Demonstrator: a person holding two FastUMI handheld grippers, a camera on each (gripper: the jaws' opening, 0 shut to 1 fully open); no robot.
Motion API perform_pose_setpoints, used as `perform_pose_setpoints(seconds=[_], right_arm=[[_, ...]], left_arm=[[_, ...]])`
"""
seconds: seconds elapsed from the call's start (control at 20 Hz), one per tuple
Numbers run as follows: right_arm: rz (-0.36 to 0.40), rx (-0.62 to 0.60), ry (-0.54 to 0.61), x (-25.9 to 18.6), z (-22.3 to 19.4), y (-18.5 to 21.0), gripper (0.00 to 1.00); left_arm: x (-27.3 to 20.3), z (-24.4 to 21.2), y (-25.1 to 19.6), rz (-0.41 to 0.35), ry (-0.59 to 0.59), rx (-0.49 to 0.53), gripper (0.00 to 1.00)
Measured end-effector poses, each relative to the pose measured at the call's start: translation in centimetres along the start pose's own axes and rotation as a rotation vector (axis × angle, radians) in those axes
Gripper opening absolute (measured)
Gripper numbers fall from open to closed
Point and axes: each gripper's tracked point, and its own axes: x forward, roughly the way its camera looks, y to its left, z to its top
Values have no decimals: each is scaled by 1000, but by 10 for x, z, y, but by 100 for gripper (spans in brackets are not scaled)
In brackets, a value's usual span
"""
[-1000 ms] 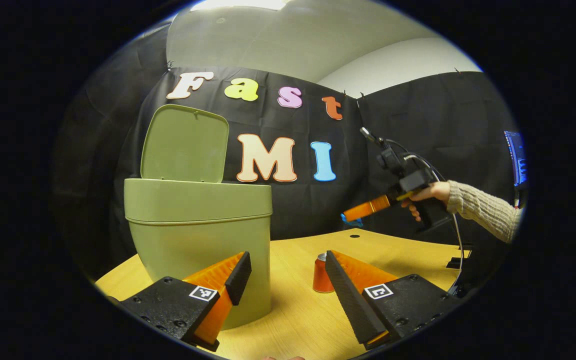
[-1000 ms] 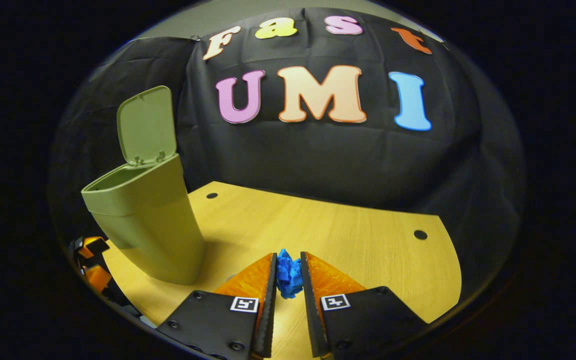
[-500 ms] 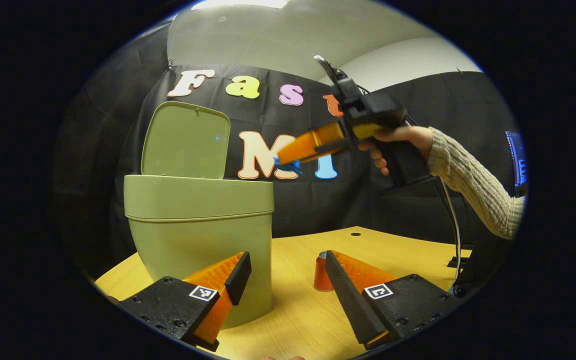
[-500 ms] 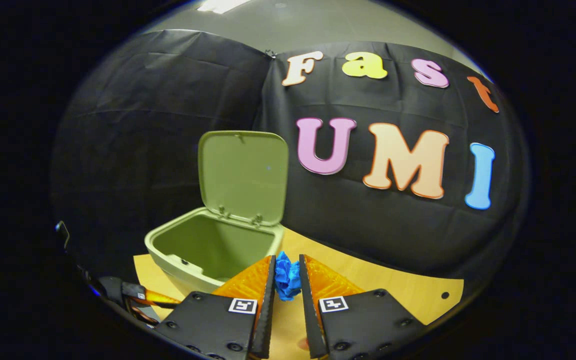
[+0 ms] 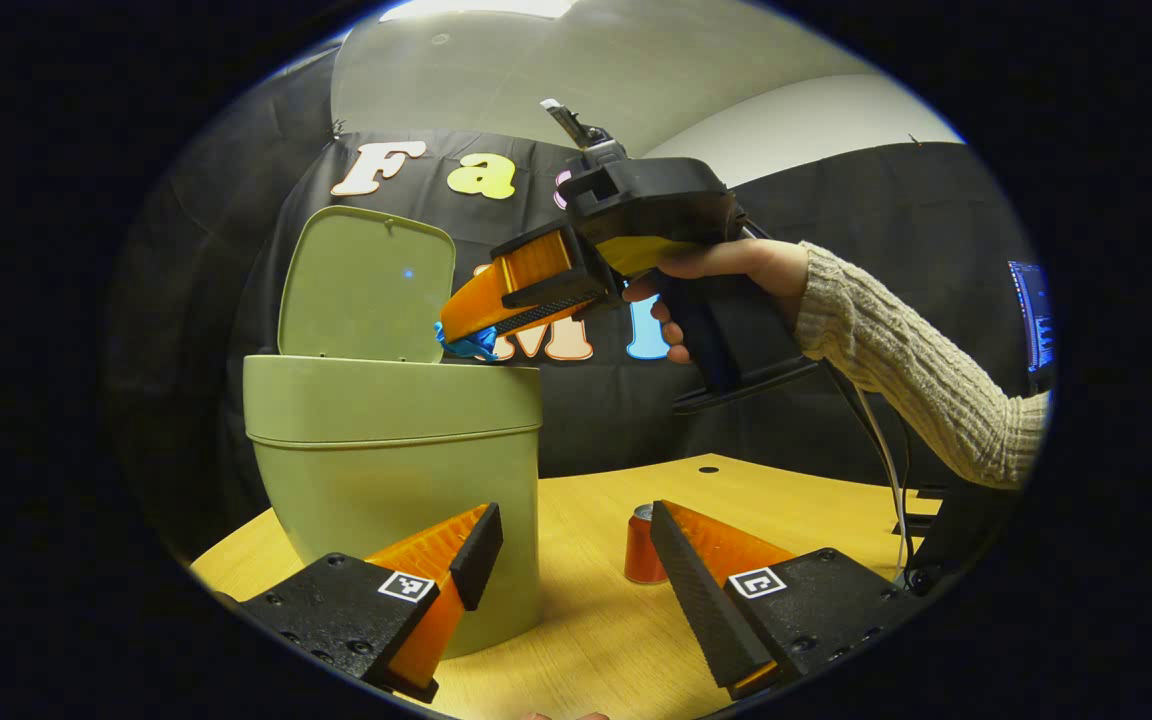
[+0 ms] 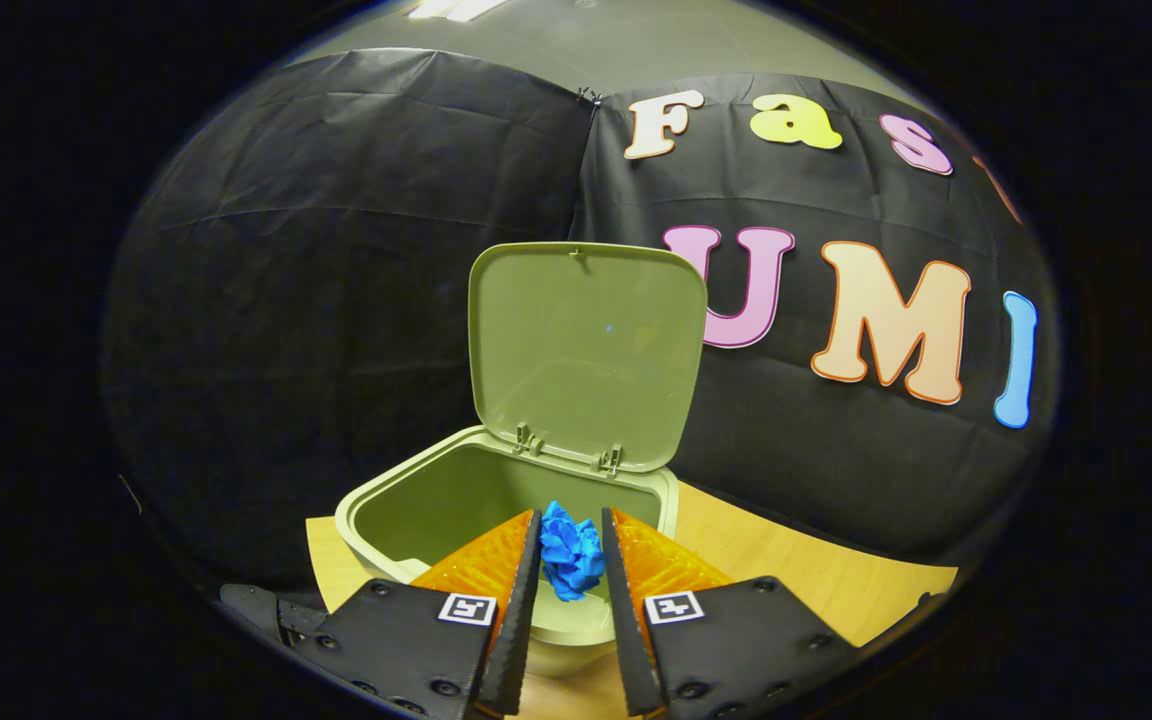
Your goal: Press the lid of the desktop garbage bin to open it, pick up the crumpled paper on the desktop and throw it into the bin, then pick up the pop can on the desktop and drop it into the bin, and finally close the garbage bin lid.
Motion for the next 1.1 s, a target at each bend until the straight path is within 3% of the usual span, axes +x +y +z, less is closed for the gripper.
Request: perform_pose_setpoints(seconds=[0.1,0.15,0.2,0.25,0.35,0.4,0.5,0.65,1.1], right_arm=[[-5,4,-18,-2,4,-2,45],[5,14,-21,-1,4,0,56],[13,22,-22,-1,4,3,60],[22,25,-17,-1,5,5,75],[18,18,-17,-2,4,4,95],[9,13,-19,-3,3,3,100],[-1,15,-31,-6,4,0,95],[-15,19,-53,-22,2,-10,100],[-217,42,-175,-131,-38,-89,98]], left_arm=[[1,-2,-2,-9,3,-6,91],[1,-3,-3,-12,9,-9,91],[2,-4,-3,-13,12,-12,91],[3,-4,-3,-14,14,-13,91],[2,-5,-4,-14,15,-16,91],[2,-5,-4,-15,15,-16,91],[2,-4,-6,-19,11,-13,91],[2,-7,-10,-33,18,-15,91],[12,-37,-30,-78,91,-9,91]])
